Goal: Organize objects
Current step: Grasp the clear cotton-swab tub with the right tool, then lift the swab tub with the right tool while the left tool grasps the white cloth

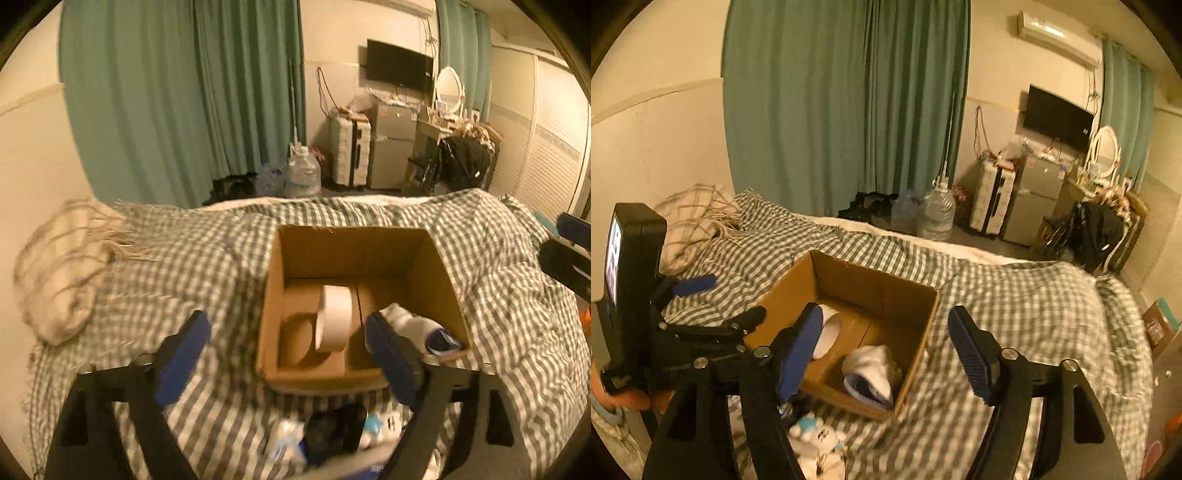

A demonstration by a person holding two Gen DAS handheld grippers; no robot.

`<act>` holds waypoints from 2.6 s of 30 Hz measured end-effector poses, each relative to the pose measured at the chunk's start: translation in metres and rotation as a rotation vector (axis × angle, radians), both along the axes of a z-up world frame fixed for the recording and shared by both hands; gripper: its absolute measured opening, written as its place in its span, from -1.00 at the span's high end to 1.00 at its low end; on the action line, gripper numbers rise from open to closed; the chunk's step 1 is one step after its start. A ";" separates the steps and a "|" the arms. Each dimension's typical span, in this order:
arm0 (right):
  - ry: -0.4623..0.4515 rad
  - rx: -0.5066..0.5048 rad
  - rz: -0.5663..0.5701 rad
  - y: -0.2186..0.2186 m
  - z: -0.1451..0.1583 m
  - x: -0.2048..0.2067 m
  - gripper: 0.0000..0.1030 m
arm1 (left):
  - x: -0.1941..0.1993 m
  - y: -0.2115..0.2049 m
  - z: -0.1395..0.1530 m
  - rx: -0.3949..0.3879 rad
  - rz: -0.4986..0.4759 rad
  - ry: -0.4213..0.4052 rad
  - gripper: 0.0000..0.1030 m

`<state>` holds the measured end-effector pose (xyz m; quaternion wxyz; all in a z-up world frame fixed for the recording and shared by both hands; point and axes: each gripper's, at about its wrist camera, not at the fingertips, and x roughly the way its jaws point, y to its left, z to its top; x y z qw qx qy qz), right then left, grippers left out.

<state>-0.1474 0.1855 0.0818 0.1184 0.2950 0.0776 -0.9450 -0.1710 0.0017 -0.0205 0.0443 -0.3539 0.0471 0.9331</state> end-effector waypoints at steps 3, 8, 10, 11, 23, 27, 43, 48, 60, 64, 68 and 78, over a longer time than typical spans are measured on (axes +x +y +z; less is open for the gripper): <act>0.016 0.013 0.005 -0.002 0.011 0.037 -0.46 | 0.033 -0.011 0.013 0.013 0.005 0.034 -0.88; 0.017 0.008 0.016 -0.010 0.010 0.089 -0.60 | 0.080 -0.024 0.015 0.027 0.002 0.044 -0.96; 0.011 0.001 0.024 -0.014 0.003 0.103 -0.61 | 0.095 -0.028 0.011 0.020 0.002 0.047 -0.96; 0.004 -0.002 0.028 -0.017 -0.001 0.108 -0.62 | 0.103 -0.029 0.007 0.014 0.007 0.050 -0.96; -0.236 0.031 0.091 -0.061 -0.122 0.108 -0.62 | 0.132 -0.031 -0.078 -0.095 0.055 -0.020 -0.96; -0.302 0.073 0.110 -0.071 -0.147 0.102 -0.62 | 0.129 -0.045 -0.090 -0.060 0.067 -0.061 -0.96; -0.507 0.187 0.177 -0.109 -0.218 0.075 -0.19 | 0.124 -0.076 -0.102 0.087 0.116 -0.113 -0.96; -0.466 0.137 0.178 -0.096 -0.198 0.089 -0.19 | 0.126 -0.075 -0.099 0.069 0.120 -0.111 -0.96; -0.266 0.051 0.065 -0.035 -0.119 0.106 -0.19 | 0.119 -0.029 -0.096 0.016 0.012 -0.135 -0.96; -0.266 0.041 0.049 -0.026 -0.121 0.101 -0.19 | 0.116 -0.011 -0.098 -0.004 -0.025 -0.137 -0.96; -0.307 0.004 0.073 -0.021 -0.129 0.098 -0.19 | 0.113 -0.002 -0.102 -0.027 -0.039 -0.147 -0.96; -0.333 0.030 0.084 -0.025 -0.138 0.099 -0.19 | 0.100 -0.006 -0.088 0.061 -0.081 -0.117 -0.89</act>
